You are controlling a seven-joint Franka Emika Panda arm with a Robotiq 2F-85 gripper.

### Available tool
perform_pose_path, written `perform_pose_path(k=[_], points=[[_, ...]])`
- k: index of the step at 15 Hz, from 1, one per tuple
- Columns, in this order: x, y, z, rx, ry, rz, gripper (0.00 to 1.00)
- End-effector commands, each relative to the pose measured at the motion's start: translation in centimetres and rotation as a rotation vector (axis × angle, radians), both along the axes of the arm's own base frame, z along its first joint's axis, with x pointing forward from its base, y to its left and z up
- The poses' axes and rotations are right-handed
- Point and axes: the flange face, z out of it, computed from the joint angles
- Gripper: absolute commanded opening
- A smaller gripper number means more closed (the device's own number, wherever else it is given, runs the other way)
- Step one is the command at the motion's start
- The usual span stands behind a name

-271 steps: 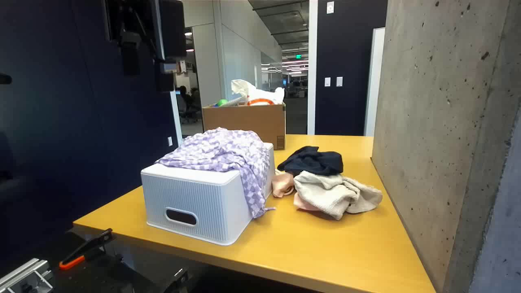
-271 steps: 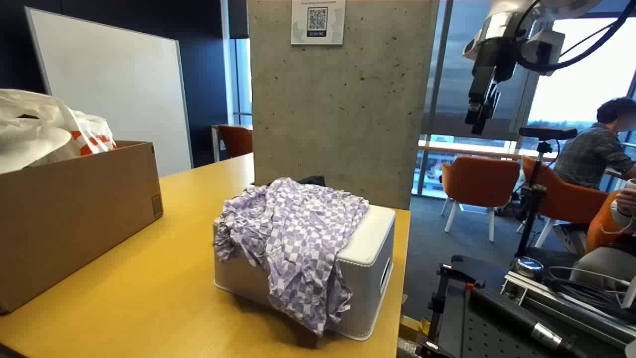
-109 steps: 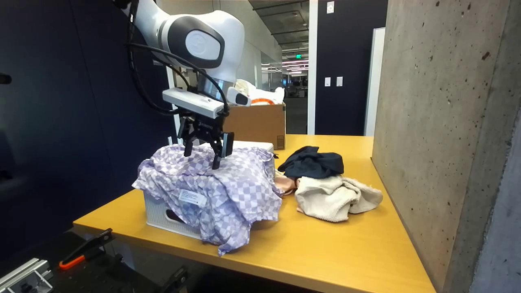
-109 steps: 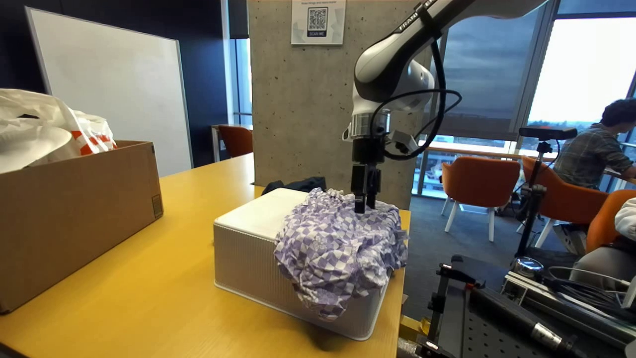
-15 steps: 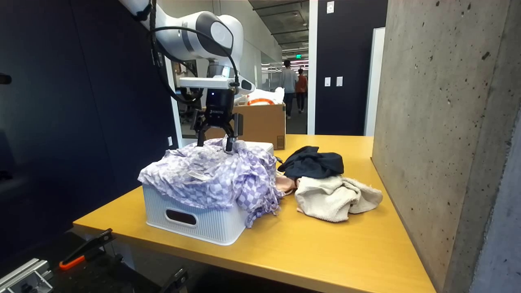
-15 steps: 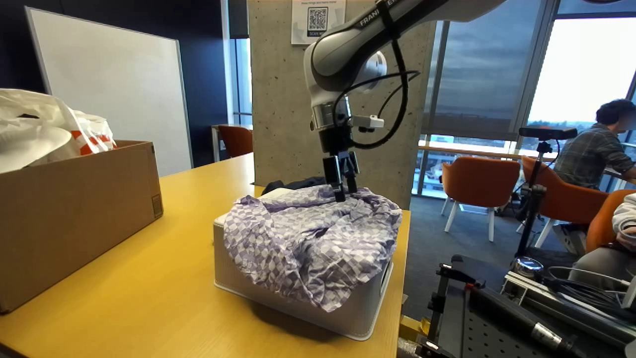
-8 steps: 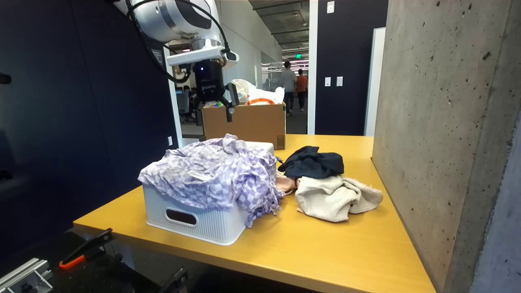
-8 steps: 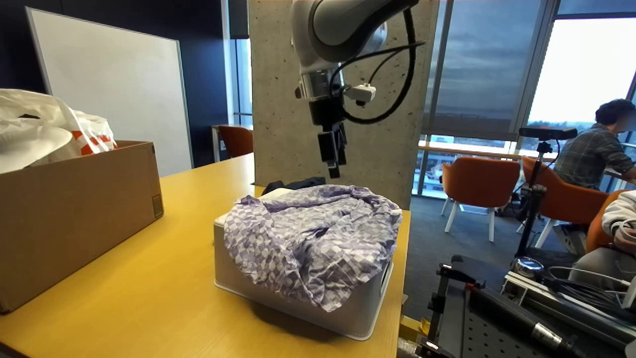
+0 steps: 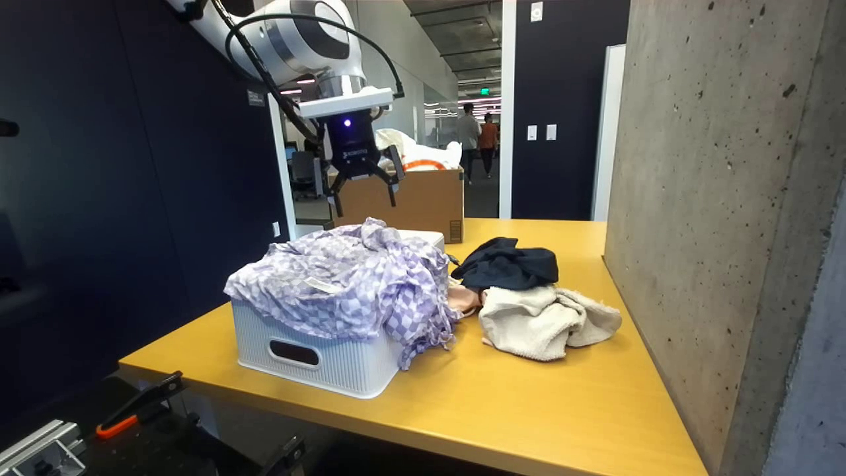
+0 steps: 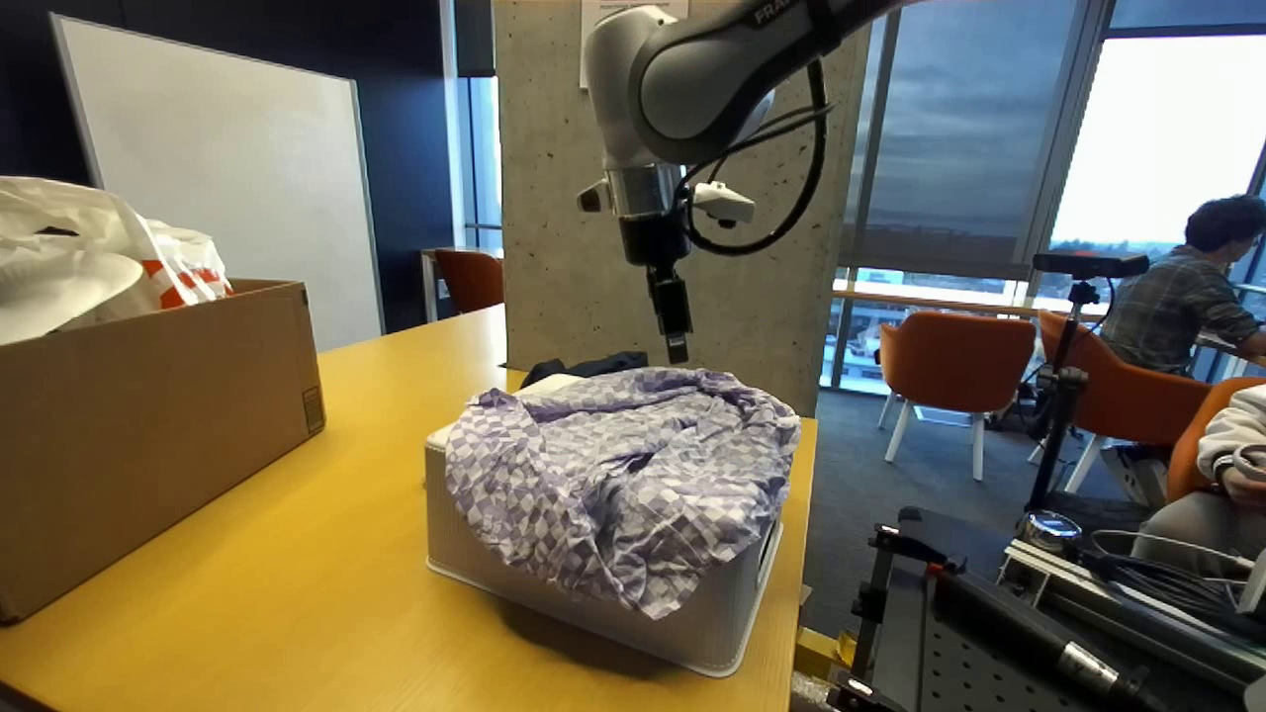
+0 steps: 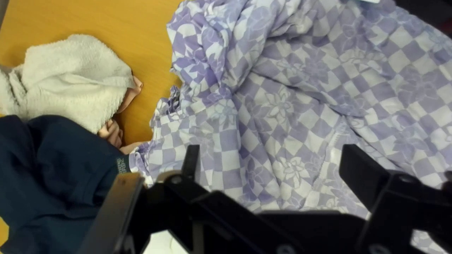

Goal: Cover the top of the basket fully with the purple cloth

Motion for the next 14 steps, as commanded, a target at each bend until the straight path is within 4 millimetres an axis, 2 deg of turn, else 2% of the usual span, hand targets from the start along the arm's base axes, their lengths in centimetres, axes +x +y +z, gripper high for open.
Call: perform_pose_path(k=[1, 6, 11, 14], points=[[0.2, -0.3, -1.2, 0.017, -0.046, 0.12, 1.0], [0.5, -1.2, -3.7, 0.049, -0.069, 0.168, 1.0], [-0.2, -2.1, -3.7, 0.055, -0.086, 0.185, 1.0], [-0.1, -3.6, -4.1, 0.054, -0.081, 0.169, 0.97]])
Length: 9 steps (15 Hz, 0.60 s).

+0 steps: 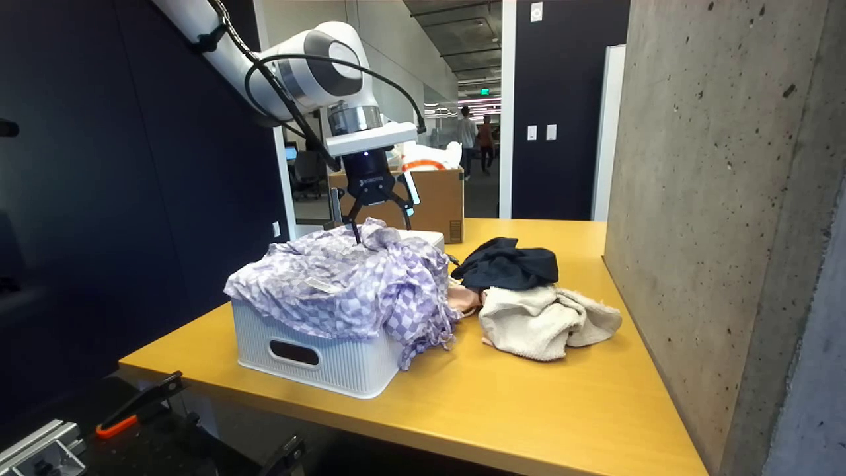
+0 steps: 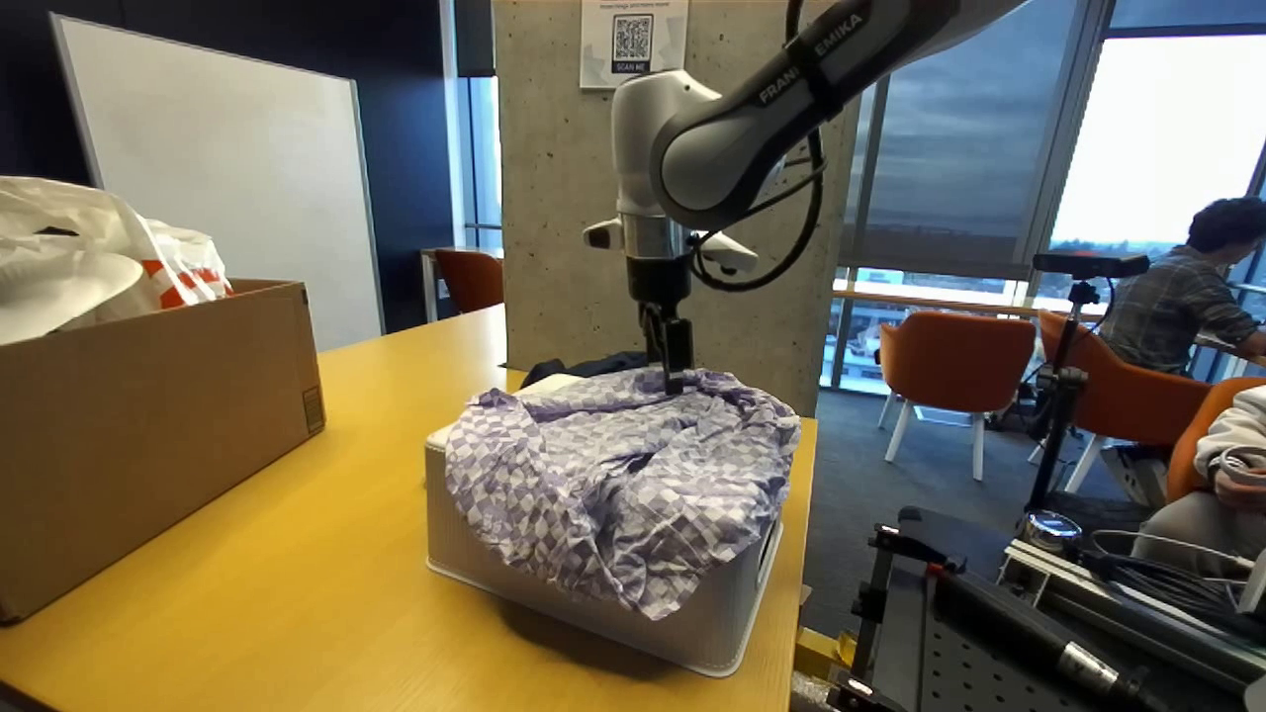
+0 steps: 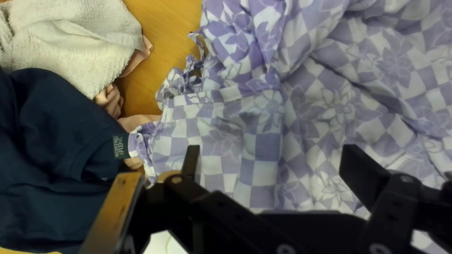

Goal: Cover the top of the basket fully with the purple cloth

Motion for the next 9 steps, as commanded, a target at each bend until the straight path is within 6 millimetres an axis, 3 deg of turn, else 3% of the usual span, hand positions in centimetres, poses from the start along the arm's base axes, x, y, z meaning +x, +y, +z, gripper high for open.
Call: perform_pose_path(k=[1, 3, 9], points=[[-0.4, -1.8, 0.3, 0.013, -0.012, 0.008, 0.74], [-0.4, -2.5, 0.0, 0.012, -0.009, 0.003, 0.68], [-0.4, -3.1, -0.2, 0.011, -0.008, -0.008, 0.22]])
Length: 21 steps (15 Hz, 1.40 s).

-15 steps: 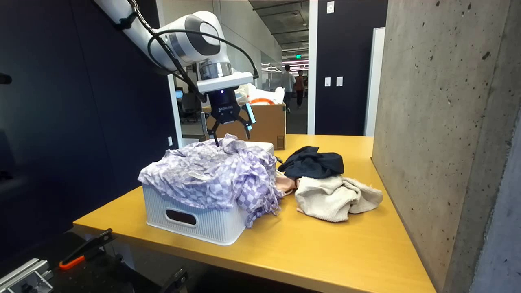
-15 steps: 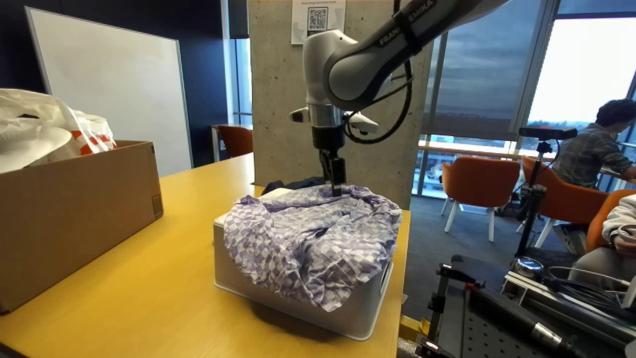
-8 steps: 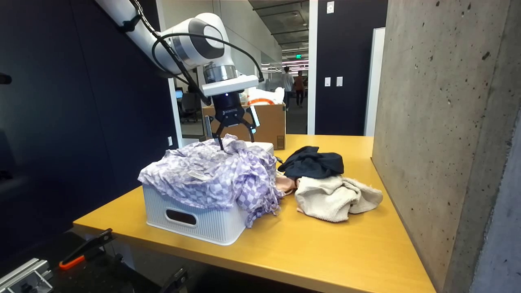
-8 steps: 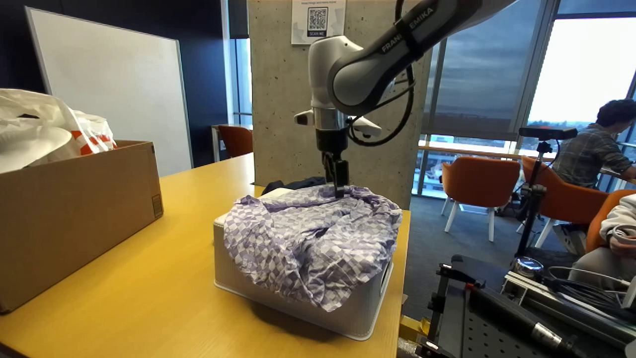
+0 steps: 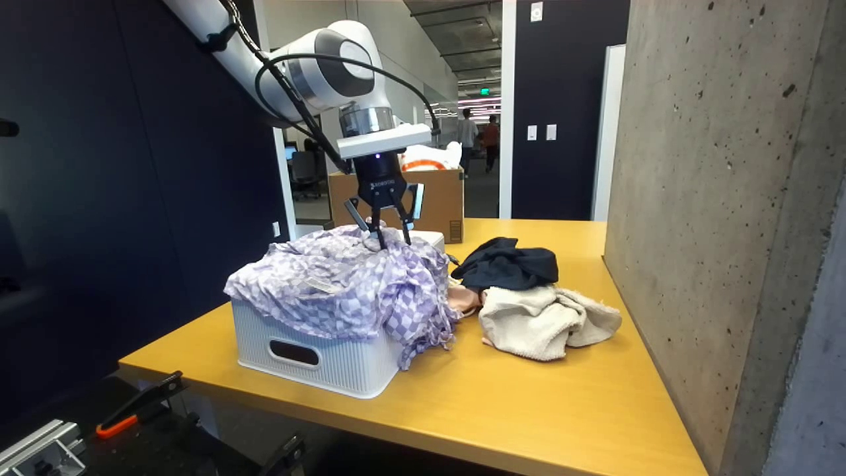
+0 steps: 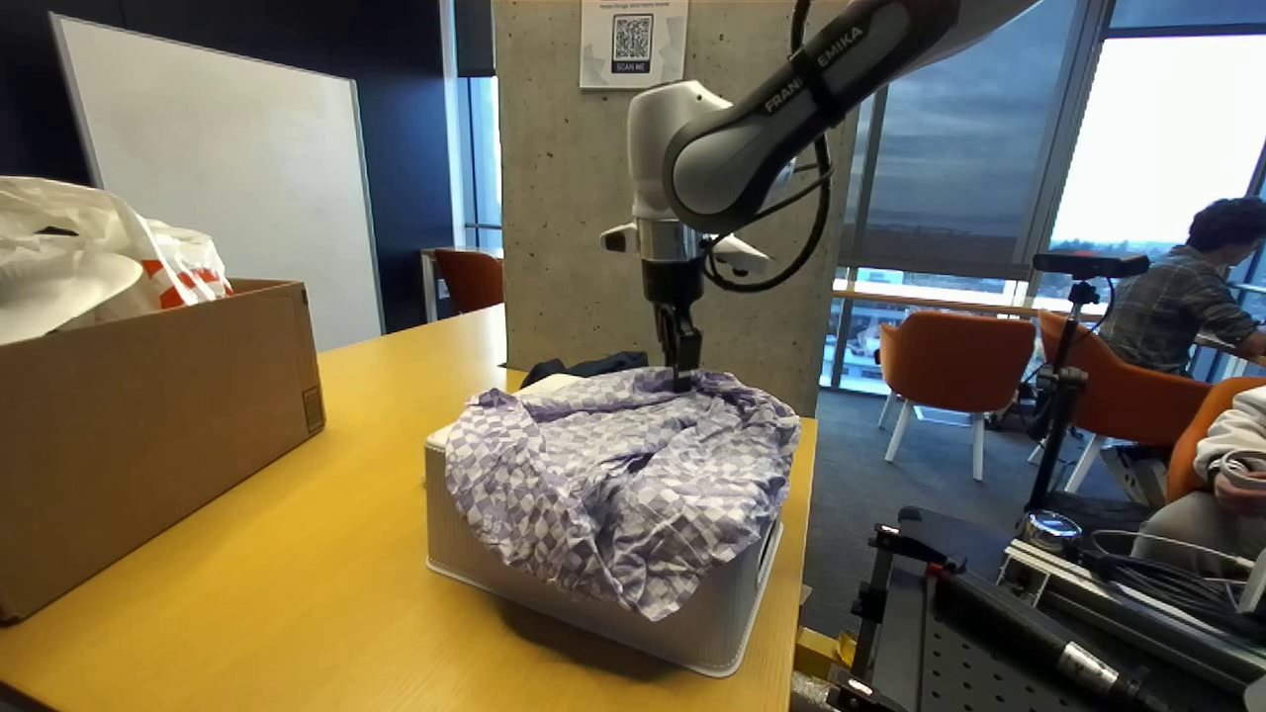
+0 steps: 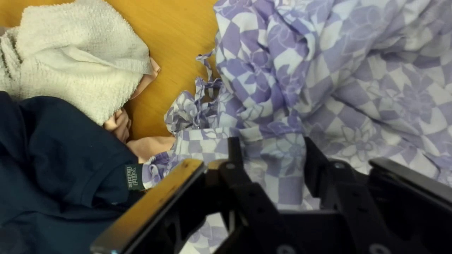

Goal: Cover the top of the basket fully with the purple cloth

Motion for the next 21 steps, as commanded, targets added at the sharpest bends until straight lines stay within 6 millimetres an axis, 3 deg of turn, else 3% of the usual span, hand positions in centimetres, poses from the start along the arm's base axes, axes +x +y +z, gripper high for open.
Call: perform_pose_path(k=[1, 3, 7, 14, 21], points=[[0.0, -0.4, 0.1, 0.01, -0.019, 0.014, 0.13], [0.4, -0.4, 0.1, 0.006, -0.02, 0.012, 0.01], [1.5, -0.5, 0.0, 0.0, -0.019, 0.005, 0.0], [8.5, -0.5, 4.0, -0.04, -0.107, -0.008, 0.0], [13.7, -0.2, 3.0, -0.094, -0.104, -0.015, 0.0]])
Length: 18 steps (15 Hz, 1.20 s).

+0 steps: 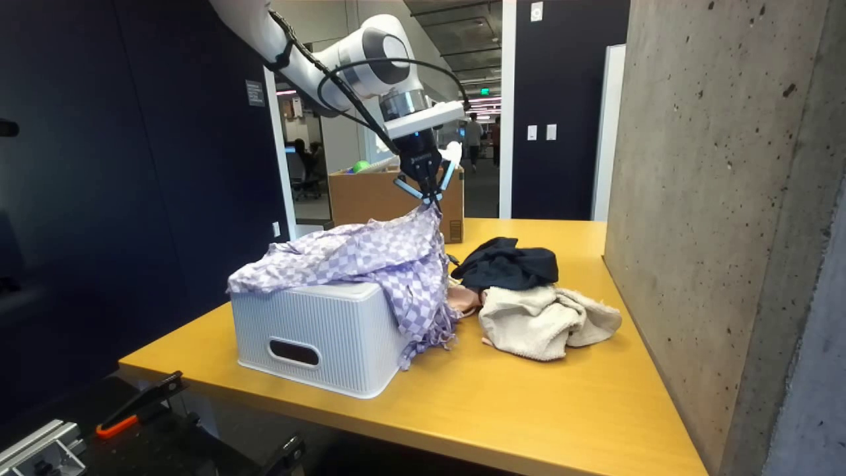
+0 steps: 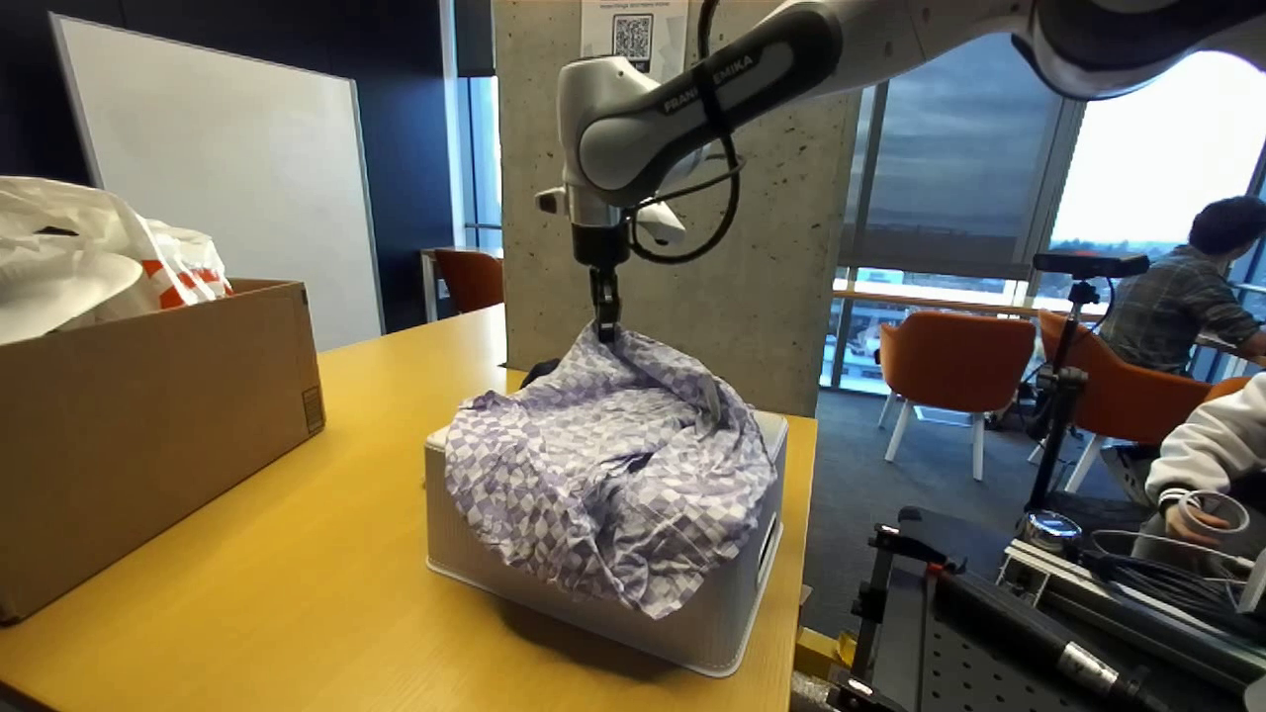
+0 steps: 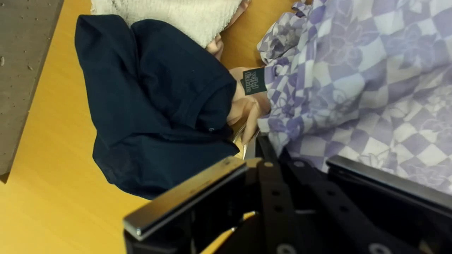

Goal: Cover the top of the basket fully with the purple cloth

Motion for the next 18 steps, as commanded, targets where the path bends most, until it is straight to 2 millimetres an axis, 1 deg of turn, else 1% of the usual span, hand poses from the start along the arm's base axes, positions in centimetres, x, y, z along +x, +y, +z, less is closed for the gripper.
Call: perform_pose_path(k=[1, 4, 8, 9, 10, 11, 13, 14, 15, 16, 18], points=[[3.0, 0.3, -0.8, -0.057, 0.008, 0.003, 0.0], [4.4, 0.3, -0.9, -0.086, 0.0, 0.004, 0.0], [5.3, -0.5, -0.7, -0.106, 0.006, -0.008, 0.0], [5.4, -0.8, -0.5, -0.108, 0.006, -0.017, 0.26], [5.3, -0.8, -0.1, -0.102, 0.011, -0.024, 0.27], [5.2, -0.8, 0.4, -0.102, 0.017, -0.033, 0.33], [5.0, -0.5, 1.5, -0.099, 0.016, -0.046, 0.47], [4.9, -0.5, 2.3, -0.1, 0.012, -0.057, 0.55], [4.8, -0.4, 2.9, -0.101, 0.009, -0.067, 0.62], [4.6, -0.1, 3.8, -0.095, 0.008, -0.077, 0.7], [4.1, 0.7, 5.2, -0.096, 0.013, -0.108, 0.84]])
